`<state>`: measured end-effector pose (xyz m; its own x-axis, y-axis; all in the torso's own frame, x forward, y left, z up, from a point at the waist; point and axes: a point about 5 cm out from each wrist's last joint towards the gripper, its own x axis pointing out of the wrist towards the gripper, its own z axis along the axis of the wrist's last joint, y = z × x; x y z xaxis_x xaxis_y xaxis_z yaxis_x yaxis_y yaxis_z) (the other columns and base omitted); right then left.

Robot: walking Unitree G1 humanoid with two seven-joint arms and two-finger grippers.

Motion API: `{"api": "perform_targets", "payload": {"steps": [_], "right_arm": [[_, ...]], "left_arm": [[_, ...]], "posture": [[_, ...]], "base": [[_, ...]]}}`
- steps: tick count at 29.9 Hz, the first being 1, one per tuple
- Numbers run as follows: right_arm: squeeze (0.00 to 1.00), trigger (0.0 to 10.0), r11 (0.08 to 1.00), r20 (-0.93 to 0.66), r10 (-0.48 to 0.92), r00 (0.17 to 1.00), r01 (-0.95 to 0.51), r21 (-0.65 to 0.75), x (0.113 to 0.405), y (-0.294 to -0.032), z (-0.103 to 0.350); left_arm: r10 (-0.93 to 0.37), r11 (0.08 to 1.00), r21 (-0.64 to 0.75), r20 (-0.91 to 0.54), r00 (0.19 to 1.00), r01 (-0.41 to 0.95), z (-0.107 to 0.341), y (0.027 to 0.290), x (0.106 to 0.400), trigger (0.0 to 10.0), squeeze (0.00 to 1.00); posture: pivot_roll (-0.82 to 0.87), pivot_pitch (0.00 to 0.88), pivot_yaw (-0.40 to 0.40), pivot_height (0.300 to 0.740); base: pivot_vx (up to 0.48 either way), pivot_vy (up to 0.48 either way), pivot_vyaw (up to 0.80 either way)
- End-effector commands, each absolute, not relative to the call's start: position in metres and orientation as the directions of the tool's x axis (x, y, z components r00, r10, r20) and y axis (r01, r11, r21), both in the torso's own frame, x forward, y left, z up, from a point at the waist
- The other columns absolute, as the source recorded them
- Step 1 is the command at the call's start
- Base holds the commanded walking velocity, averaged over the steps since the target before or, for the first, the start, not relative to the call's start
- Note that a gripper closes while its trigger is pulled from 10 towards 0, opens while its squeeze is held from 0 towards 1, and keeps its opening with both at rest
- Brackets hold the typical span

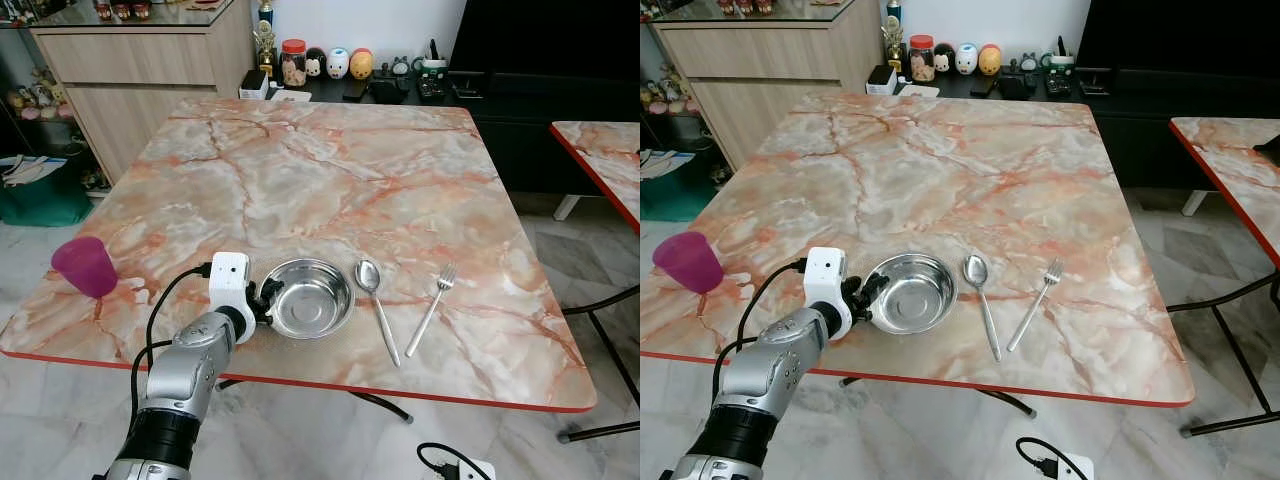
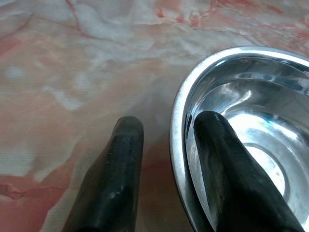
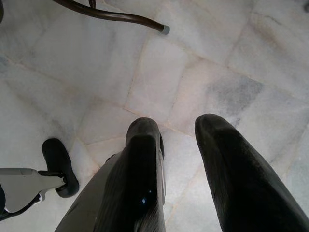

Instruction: Setting the table

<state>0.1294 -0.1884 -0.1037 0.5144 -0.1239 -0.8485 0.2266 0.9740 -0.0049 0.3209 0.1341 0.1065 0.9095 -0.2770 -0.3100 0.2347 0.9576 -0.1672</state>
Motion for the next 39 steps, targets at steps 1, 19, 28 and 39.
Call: {"api": "perform_targets", "payload": {"steps": [1,19,28,39], "right_arm": [[0.00,10.0,0.973,-0.853,-0.126,0.506,0.232,-0.006,0.128,-0.190,-0.104],[0.00,10.0,0.973,-0.853,-0.126,0.507,0.231,-0.006,0.128,-0.190,-0.104],[0.00,10.0,0.973,-0.855,-0.125,0.503,0.230,-0.007,0.126,-0.189,-0.105],[0.00,10.0,0.974,-0.855,-0.127,0.503,0.226,-0.012,0.125,-0.191,-0.105]], "left_arm": [[-0.277,0.958,-0.165,-0.317,0.907,0.235,0.108,0.134,0.322,0.0,0.00],[-0.274,0.956,-0.187,-0.295,0.915,0.226,0.109,0.134,0.320,0.0,0.00],[-0.282,0.946,-0.233,-0.237,0.930,0.227,0.114,0.137,0.316,0.0,0.00],[-0.277,0.897,-0.391,-0.127,0.952,0.209,0.129,0.136,0.314,10.0,0.00]], "posture": [[0.06,0.000,-0.015,0.740],[0.06,0.000,-0.015,0.740],[0.05,0.000,-0.013,0.740],[0.05,0.000,-0.021,0.740]], "base": [[0.000,0.000,0.00],[0.000,0.000,0.00],[0.000,0.000,0.00],[0.000,0.000,0.00]]}}
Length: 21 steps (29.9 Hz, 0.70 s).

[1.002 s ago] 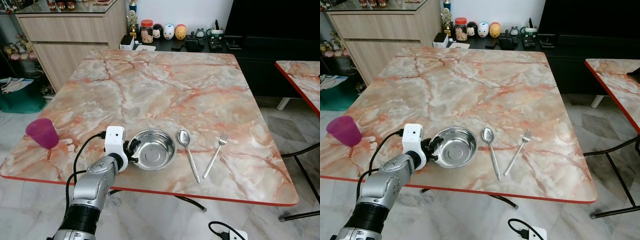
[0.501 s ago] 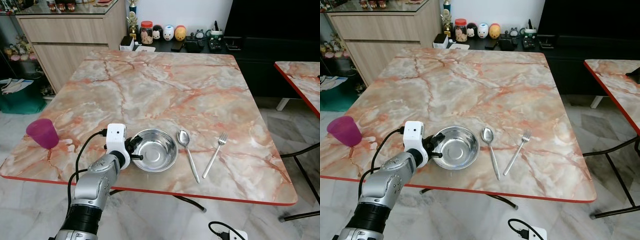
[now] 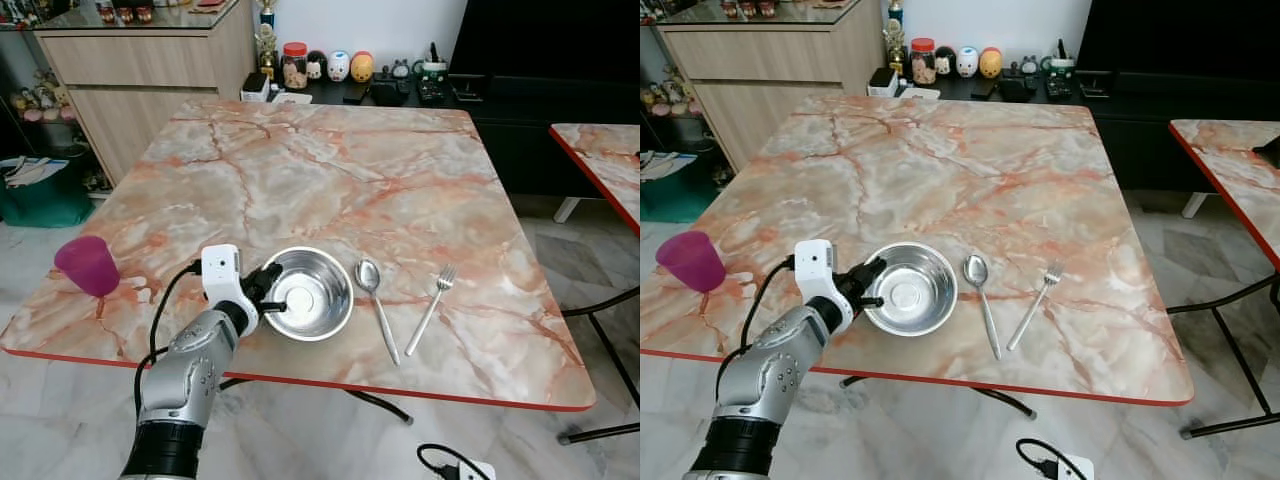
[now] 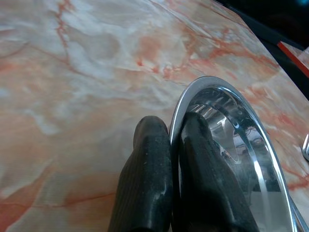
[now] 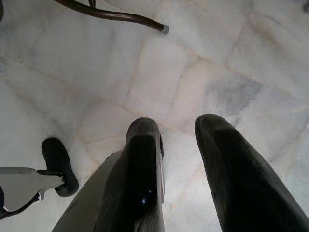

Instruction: Setting the table

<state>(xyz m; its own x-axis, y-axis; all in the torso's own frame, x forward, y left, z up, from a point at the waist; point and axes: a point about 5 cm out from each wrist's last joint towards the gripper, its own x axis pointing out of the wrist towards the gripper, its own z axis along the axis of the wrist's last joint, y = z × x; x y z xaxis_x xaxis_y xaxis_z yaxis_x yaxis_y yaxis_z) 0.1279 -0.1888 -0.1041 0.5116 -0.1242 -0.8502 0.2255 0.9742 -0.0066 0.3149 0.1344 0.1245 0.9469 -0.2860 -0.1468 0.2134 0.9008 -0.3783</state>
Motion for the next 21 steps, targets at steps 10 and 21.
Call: {"api": "perform_targets", "payload": {"steps": [10,21], "right_arm": [[0.00,10.0,0.973,-0.851,-0.141,0.506,0.228,-0.025,0.127,-0.193,-0.104],[0.00,10.0,0.972,-0.845,-0.155,0.511,0.231,-0.038,0.129,-0.195,-0.103]], "left_arm": [[-0.245,0.856,-0.475,-0.024,0.969,0.204,0.146,0.148,0.312,10.0,0.00],[-0.207,0.838,-0.507,0.046,0.977,0.202,0.158,0.157,0.305,10.0,0.00]], "posture": [[0.06,0.000,-0.026,0.740],[0.06,0.000,-0.033,0.740]], "base": [[0.000,0.000,0.00],[0.000,0.000,0.00]]}}
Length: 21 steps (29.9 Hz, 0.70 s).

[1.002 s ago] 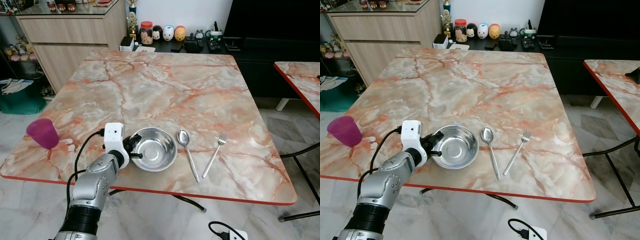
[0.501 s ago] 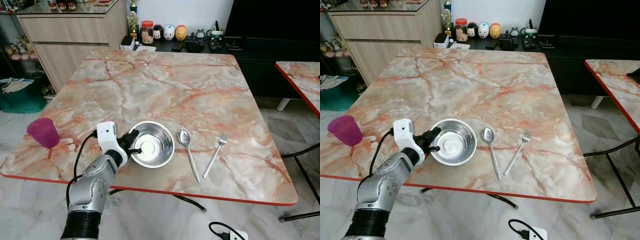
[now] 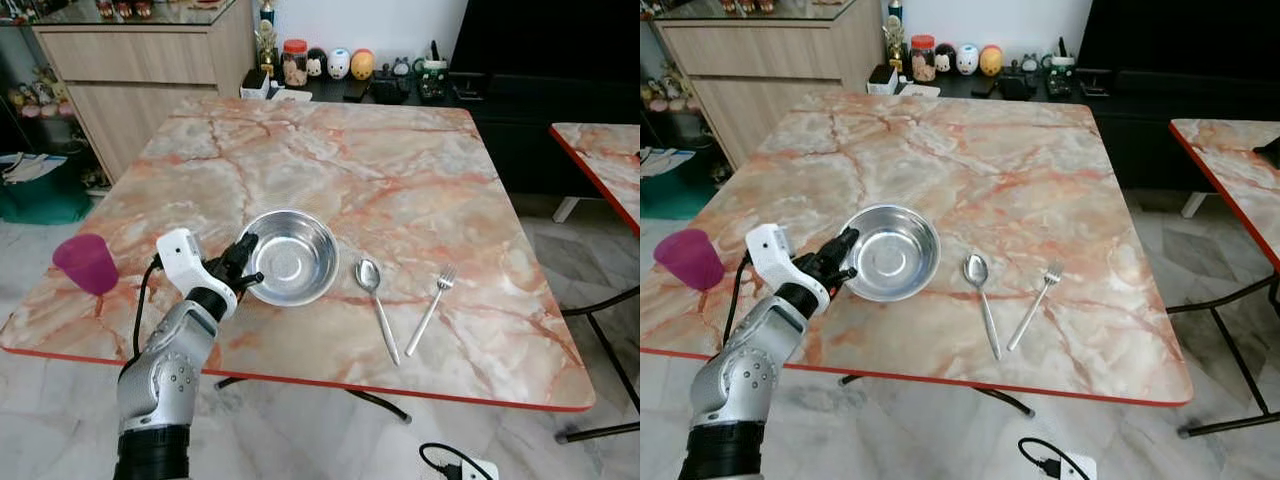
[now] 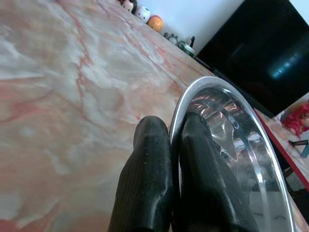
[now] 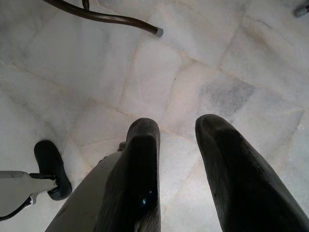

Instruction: Setting the table

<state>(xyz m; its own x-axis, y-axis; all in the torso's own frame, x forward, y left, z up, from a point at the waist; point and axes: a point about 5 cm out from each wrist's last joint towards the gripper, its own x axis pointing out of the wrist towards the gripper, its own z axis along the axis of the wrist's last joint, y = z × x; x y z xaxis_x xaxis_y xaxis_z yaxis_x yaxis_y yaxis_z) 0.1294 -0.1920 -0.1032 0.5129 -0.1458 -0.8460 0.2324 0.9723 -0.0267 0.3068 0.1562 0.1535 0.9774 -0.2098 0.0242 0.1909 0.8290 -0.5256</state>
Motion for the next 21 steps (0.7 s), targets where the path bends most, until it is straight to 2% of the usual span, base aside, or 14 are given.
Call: {"api": "perform_targets", "payload": {"steps": [1,12,21], "right_arm": [[0.00,10.0,0.972,-0.845,-0.155,0.511,0.231,-0.038,0.129,-0.195,-0.103],[0.00,10.0,0.972,-0.844,-0.155,0.513,0.233,-0.037,0.129,-0.196,-0.103],[0.00,10.0,0.973,-0.844,-0.153,0.515,0.229,-0.036,0.129,-0.196,-0.103]], "left_arm": [[-0.209,0.840,-0.503,0.047,0.977,0.204,0.158,0.157,0.305,10.0,0.00],[-0.228,0.848,-0.476,0.070,0.971,0.233,0.162,0.148,0.306,10.0,0.00],[-0.227,0.852,-0.471,0.065,0.972,0.231,0.161,0.147,0.307,10.0,0.00]], "posture": [[0.06,0.000,-0.035,0.740],[0.05,0.000,-0.039,0.740],[0.05,0.000,-0.038,0.740]], "base": [[0.000,0.000,0.00],[0.000,0.000,0.00],[0.000,-0.216,0.00]]}}
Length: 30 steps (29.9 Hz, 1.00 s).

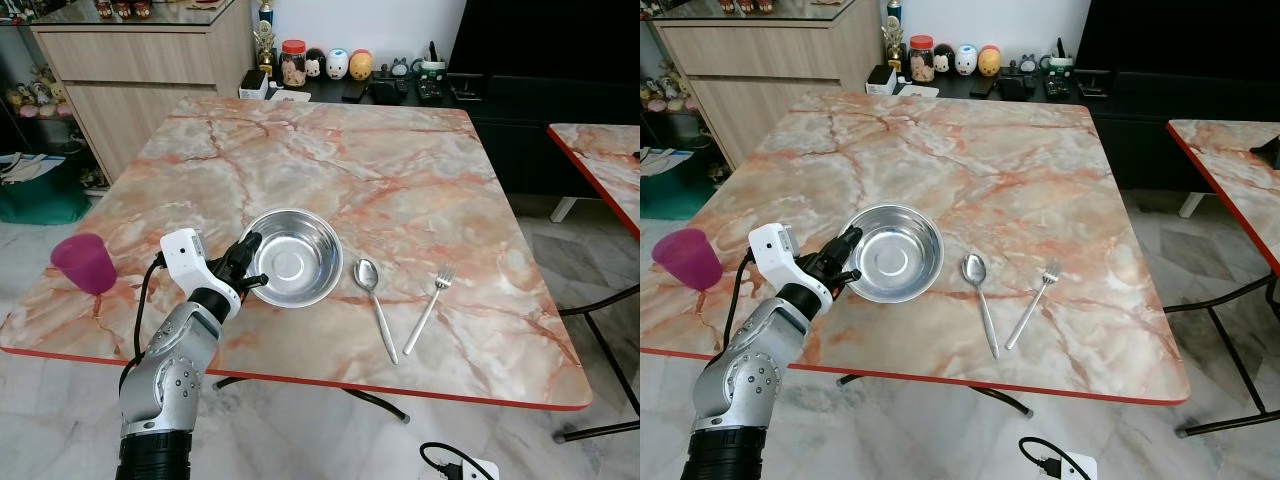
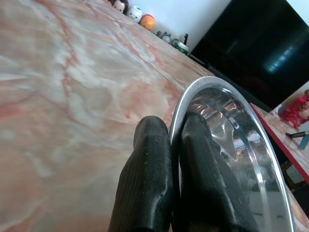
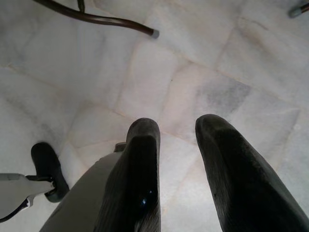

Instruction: Setting the table

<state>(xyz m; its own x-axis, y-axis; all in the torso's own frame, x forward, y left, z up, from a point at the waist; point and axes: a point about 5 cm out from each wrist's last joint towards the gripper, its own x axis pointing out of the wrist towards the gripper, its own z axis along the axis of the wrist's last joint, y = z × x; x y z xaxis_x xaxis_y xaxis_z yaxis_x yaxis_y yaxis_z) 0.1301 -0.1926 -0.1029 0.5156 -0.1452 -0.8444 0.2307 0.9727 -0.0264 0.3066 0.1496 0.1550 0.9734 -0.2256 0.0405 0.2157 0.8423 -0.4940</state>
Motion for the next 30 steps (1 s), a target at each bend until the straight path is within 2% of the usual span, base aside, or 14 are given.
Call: {"api": "perform_targets", "payload": {"steps": [1,30], "right_arm": [[0.00,10.0,0.973,-0.844,-0.152,0.515,0.228,-0.036,0.1287,-0.1958,-0.1028],[0.00,10.0,0.973,-0.847,-0.148,0.510,0.226,-0.034,0.1268,-0.1943,-0.1037]], "left_arm": [[-0.227,0.853,-0.469,0.063,0.972,0.230,0.1607,0.1474,0.3076,10.0,0.00],[-0.257,0.858,-0.442,0.074,0.964,0.262,0.1637,0.1413,0.3121,10.0,0.00]], "posture": [[0.05,0.000,-0.038,0.740],[0.04,0.000,-0.024,0.740]], "base": [[0.000,-0.244,0.00],[0.000,-0.253,0.00]]}}
